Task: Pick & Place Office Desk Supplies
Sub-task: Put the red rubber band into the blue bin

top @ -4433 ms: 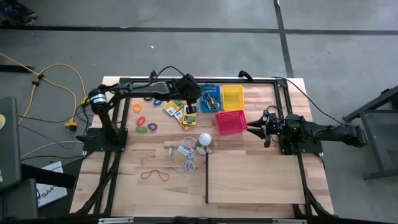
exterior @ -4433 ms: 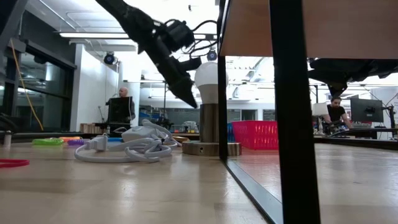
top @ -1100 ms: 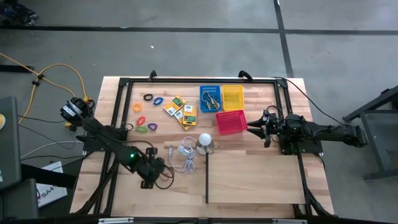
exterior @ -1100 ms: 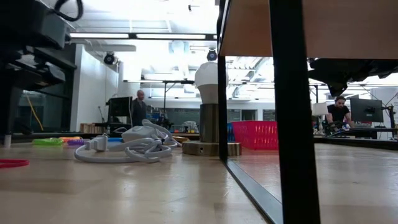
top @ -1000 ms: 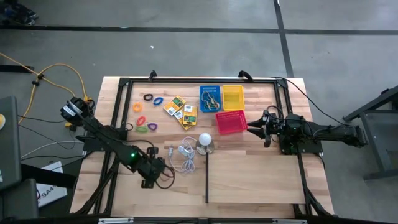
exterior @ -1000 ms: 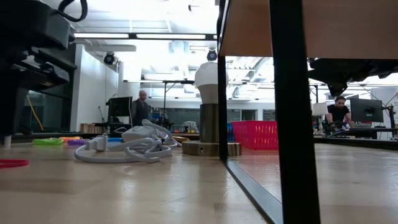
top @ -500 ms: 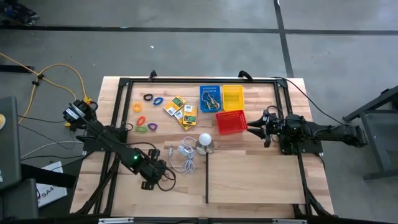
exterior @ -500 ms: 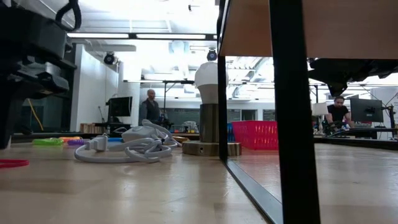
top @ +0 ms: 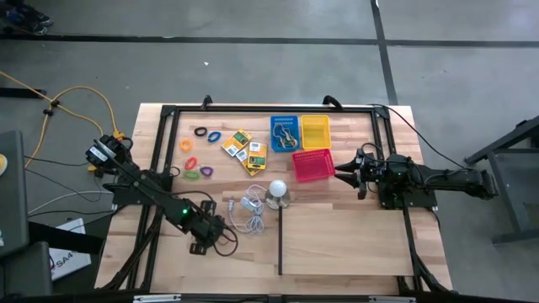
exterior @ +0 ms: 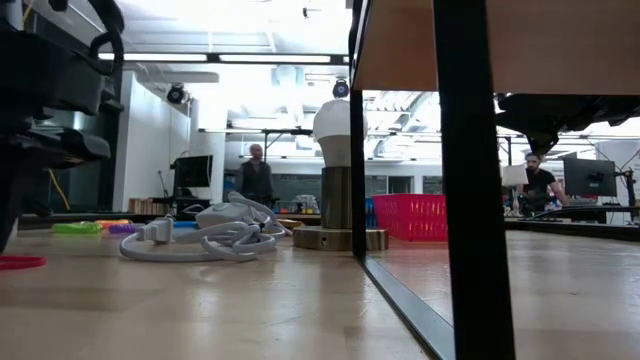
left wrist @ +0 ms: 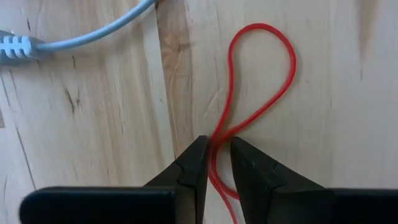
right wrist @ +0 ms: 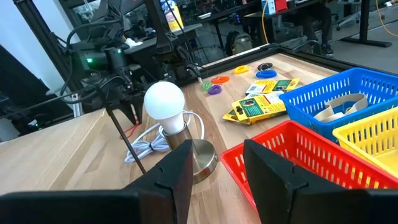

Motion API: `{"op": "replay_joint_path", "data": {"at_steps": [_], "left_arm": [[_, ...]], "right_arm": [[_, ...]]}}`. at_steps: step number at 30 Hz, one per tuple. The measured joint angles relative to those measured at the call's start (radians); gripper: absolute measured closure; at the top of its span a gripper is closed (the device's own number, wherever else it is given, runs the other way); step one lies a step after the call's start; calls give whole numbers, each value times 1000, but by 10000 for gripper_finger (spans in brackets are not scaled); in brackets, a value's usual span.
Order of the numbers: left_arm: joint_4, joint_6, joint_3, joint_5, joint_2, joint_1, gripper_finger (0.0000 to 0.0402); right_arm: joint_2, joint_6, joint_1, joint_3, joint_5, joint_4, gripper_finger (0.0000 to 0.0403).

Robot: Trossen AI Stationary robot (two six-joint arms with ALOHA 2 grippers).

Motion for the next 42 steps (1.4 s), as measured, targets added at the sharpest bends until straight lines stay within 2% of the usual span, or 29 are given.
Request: {"op": "replay_joint_path", "data": {"at_steps": [5, 13, 24, 36, 42], "left_arm": [[34, 0, -23, 63, -4, 26, 335], [40, -53, -27, 71, -2, 6, 335], [53, -156, -28, 1, 0, -90, 335], [52, -181, -28, -46, 37, -151, 335], [47, -182, -28, -52, 37, -151, 361]], "right_arm": [[0, 0, 0, 0, 0, 0, 272], [0, 0, 0, 0, 0, 0, 272], [0, 0, 0, 0, 0, 0, 272], [0, 0, 0, 0, 0, 0, 272], [0, 0, 0, 0, 0, 0, 272]]}}
